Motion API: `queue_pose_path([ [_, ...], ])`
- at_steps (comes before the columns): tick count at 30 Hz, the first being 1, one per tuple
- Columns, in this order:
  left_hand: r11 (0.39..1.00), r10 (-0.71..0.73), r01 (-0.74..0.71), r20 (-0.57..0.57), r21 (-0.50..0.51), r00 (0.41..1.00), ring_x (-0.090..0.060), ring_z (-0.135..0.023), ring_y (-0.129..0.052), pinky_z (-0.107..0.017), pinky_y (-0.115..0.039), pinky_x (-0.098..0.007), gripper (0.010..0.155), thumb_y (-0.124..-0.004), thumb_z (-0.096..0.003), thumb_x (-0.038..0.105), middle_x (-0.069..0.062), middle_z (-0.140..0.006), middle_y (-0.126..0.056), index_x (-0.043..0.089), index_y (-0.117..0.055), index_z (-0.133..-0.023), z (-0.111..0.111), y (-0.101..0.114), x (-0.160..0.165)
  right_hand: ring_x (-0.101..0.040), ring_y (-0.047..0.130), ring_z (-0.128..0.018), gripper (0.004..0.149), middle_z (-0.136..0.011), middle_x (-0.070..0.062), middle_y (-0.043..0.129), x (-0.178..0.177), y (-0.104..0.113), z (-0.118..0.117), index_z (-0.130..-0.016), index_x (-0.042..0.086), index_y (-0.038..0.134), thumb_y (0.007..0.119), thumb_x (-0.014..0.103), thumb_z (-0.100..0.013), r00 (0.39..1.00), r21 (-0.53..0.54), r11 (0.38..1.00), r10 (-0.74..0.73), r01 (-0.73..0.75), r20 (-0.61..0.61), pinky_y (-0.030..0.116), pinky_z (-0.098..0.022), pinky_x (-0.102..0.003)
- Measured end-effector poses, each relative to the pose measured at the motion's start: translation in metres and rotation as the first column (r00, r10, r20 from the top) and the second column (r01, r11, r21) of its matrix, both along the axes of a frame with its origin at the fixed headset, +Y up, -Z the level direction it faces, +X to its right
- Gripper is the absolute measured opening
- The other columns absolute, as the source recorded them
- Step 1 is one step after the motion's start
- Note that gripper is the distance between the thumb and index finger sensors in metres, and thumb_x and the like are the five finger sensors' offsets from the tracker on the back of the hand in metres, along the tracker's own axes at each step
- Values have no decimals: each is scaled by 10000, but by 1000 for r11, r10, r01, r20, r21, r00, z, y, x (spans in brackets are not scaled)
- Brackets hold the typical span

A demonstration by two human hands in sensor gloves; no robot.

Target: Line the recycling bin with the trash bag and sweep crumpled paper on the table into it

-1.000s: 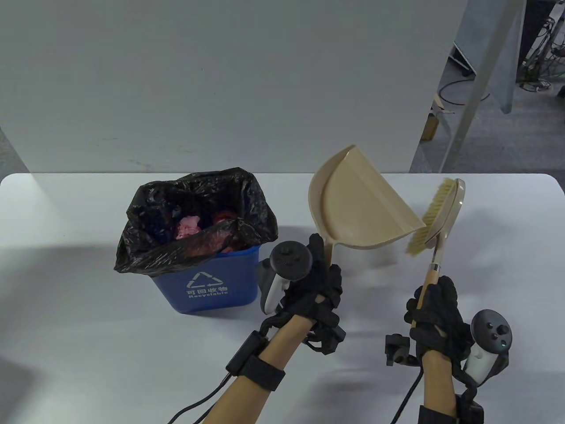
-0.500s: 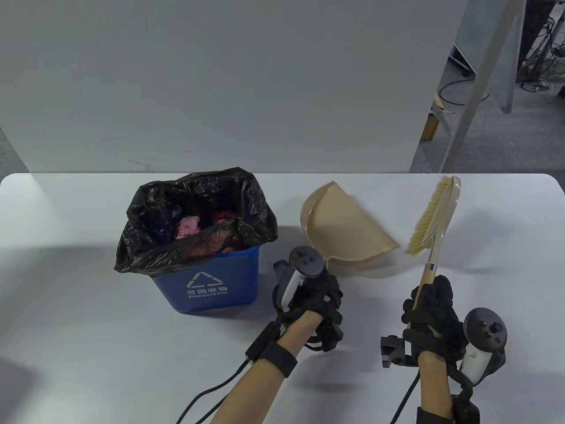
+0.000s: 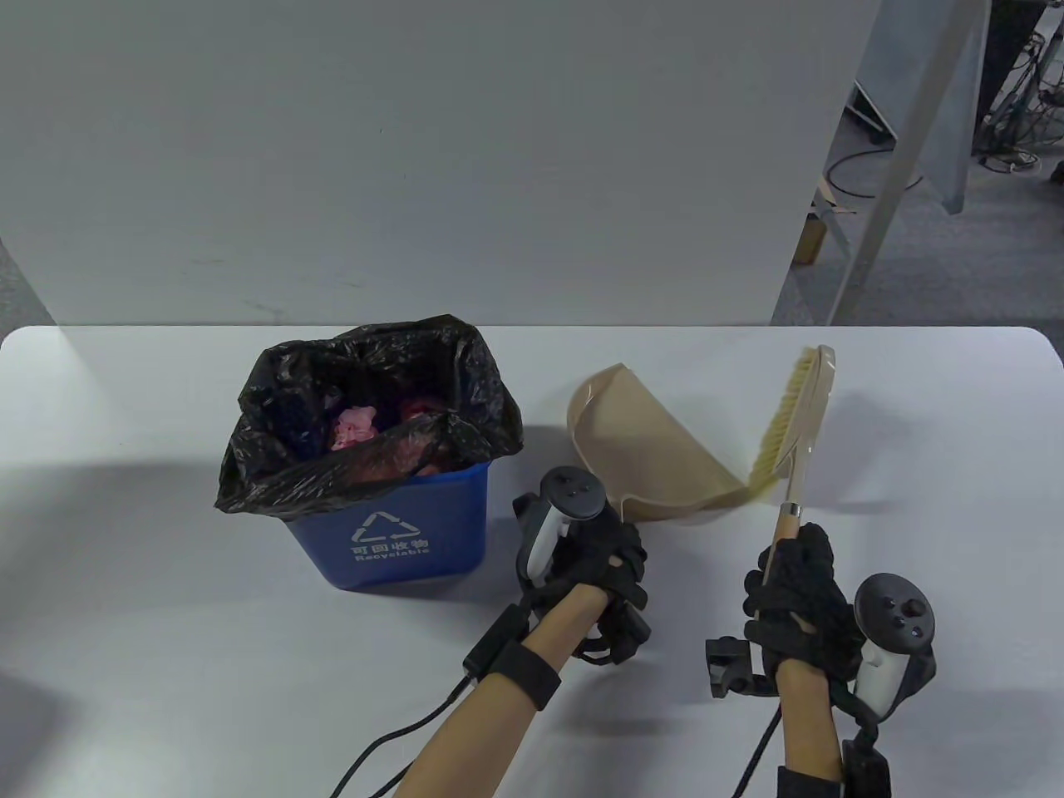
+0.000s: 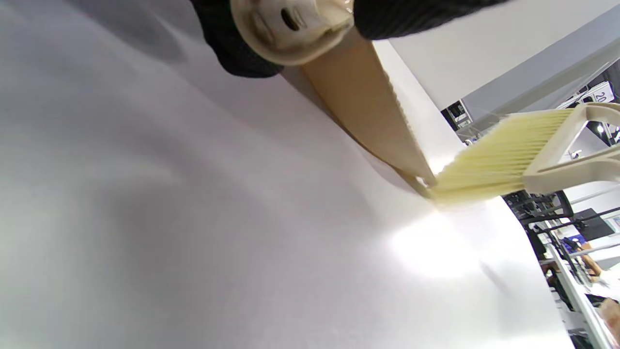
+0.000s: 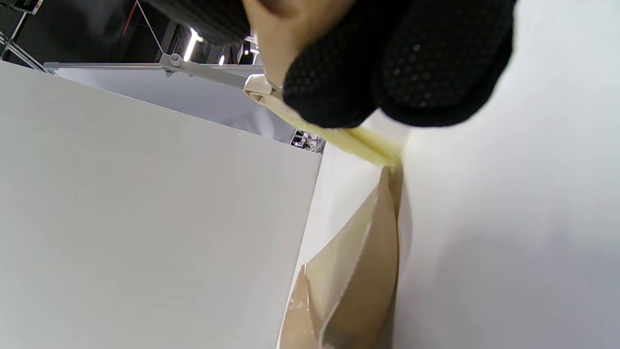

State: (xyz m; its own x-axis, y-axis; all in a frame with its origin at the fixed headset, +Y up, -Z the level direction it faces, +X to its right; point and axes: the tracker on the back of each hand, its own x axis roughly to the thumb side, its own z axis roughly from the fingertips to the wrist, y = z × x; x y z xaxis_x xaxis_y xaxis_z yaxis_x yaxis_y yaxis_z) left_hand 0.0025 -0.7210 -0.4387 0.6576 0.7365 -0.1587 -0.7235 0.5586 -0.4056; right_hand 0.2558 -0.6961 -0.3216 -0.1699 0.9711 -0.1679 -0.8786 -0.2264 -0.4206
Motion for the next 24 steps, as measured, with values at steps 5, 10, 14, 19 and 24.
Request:
queue_pose_path([
  [5, 995, 99, -97, 50, -40, 994, -473, -1103, -552, -791, -705, -533, 801, -571, -648, 434, -320, -1185, -184, 38, -77, -1139, 1, 0, -1, -265, 905, -549, 604, -928, -294, 680, 0, 1, 0, -1113, -32, 330, 527, 290, -641, 1000, 2, 1000, -7, 7, 2, 869, -392, -457],
  [10, 981, 184, -178, 68, -80, 981, -579, -1081, -511, -721, -646, -660, 786, -596, -627, 463, -278, -1223, -263, 68, -180, -1165, 7, 1, -4, -266, 905, -548, 603, -928, -295, 680, 0, 2, 0, -1113, -31, 332, 528, 291, -641, 1000, 6, 1000, -10, 10, -5, 869, -393, -459],
  [14, 992, 120, -115, 133, -44, 984, -615, -1075, -458, -706, -590, -705, 810, -618, -611, 492, -272, -1229, -275, 72, -207, -1168, 18, 11, -11, -271, 904, -549, 602, -928, -299, 680, -2, 3, -1, -1114, -29, 335, 528, 290, -642, 999, 9, 1000, 26, -25, -21, 866, -393, -463],
  [19, 996, -29, 7, 258, 87, 966, -626, -1090, -327, -714, -513, -736, 847, -614, -603, 531, -253, -1241, -218, 87, -167, -1169, 40, 35, -35, -274, 907, -547, 597, -928, -296, 688, -12, 8, -4, -1117, -18, 351, 539, 288, -641, 986, 22, 988, 152, -151, -68, 866, -393, -467],
  [24, 980, -148, 99, 297, 175, 943, -595, -1096, -190, -722, -422, -760, 871, -609, -591, 582, -185, -1270, -179, 142, -143, -1180, 71, 48, -79, -272, 914, -542, 593, -922, -291, 703, -31, 11, -7, -1117, -10, 375, 553, 290, -638, 956, 37, 967, 254, -252, -148, 869, -392, -468],
])
